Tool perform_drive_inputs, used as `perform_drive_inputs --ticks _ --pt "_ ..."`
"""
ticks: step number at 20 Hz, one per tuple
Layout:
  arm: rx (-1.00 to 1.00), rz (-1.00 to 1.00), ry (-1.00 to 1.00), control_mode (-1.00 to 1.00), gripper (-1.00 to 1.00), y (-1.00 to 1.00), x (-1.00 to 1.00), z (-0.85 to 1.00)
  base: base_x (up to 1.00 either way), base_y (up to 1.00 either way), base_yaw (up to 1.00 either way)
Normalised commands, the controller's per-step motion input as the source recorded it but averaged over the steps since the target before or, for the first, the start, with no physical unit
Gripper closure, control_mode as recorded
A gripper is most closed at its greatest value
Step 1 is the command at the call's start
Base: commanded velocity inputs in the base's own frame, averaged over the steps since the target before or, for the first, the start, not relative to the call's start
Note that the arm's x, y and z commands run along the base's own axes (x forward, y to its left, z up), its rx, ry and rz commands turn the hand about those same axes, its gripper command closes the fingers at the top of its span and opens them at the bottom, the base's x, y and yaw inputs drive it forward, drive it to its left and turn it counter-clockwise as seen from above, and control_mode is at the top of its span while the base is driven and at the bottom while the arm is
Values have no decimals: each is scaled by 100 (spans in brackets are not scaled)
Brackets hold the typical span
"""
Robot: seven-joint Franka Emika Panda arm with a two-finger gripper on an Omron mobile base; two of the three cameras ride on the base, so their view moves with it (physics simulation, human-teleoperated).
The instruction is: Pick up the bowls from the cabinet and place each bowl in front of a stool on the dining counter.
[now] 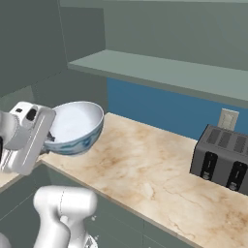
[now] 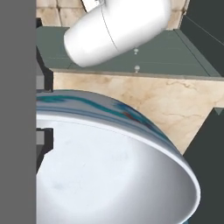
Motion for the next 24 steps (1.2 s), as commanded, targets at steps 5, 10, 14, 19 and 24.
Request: perform_drive_inputs --ticks 5,10,14,19,24 --pt "0 0 0 100 100 0 -22 -5 -38 -1 0" --pt "0 0 0 100 100 0 0 0 -88 -1 0" --pt "0 0 0 100 100 0 0 0 -87 0 4" --pt "0 0 0 100 100 0 0 0 -94 -1 9" --pt "0 0 0 100 100 0 0 0 -98 -7 11"
